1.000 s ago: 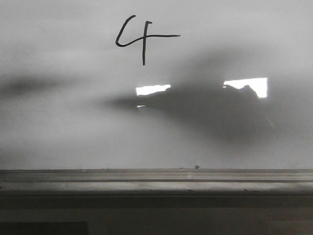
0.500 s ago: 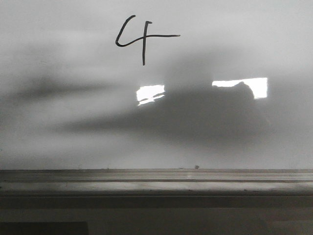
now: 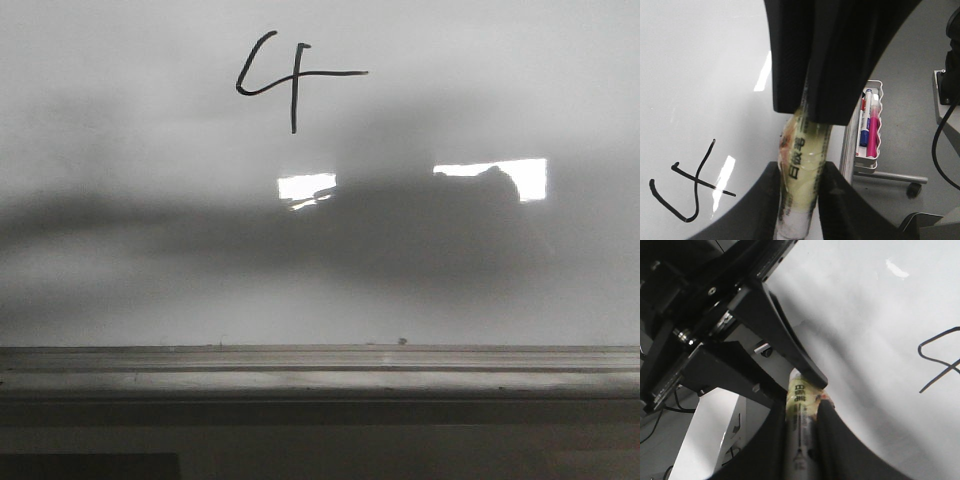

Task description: Write number 4 on whiteboard

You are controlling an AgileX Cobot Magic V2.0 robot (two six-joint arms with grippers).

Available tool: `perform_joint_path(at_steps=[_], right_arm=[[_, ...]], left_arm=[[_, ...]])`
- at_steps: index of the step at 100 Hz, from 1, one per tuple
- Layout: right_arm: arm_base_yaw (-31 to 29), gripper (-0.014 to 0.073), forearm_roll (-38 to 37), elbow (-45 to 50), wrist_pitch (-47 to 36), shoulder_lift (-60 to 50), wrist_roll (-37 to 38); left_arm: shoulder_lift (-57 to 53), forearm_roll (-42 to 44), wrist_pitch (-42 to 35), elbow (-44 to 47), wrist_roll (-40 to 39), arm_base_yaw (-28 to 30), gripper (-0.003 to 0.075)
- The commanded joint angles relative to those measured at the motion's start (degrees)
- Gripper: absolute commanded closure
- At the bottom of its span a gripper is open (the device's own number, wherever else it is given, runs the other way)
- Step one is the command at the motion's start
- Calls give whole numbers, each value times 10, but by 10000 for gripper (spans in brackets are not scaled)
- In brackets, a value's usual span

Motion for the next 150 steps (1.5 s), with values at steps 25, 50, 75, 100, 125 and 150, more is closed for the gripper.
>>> perform_joint_path(at_steps=[25, 50, 75, 100, 125, 150], right_arm=[[0, 338, 27, -19, -8, -9, -9], [-31, 126, 27, -19, -76, -43, -4], [-121, 126, 27, -3, -91, -106, 14], [-129, 126, 27, 18, -110, -118, 17], [-130, 126, 27, 18, -113, -118, 17], [-130, 126, 25, 18, -121, -118, 17]], left_arm=[[-7, -14, -34, -16, -5, -4, 741], [-13, 84, -64, -2, -143, 6, 741], [-64, 88, -284, 103, -321, 18, 741], [-35, -9, -424, 165, -351, 18, 741], [3, -69, -470, 184, -351, 26, 741], [34, -73, -473, 184, -351, 25, 740]])
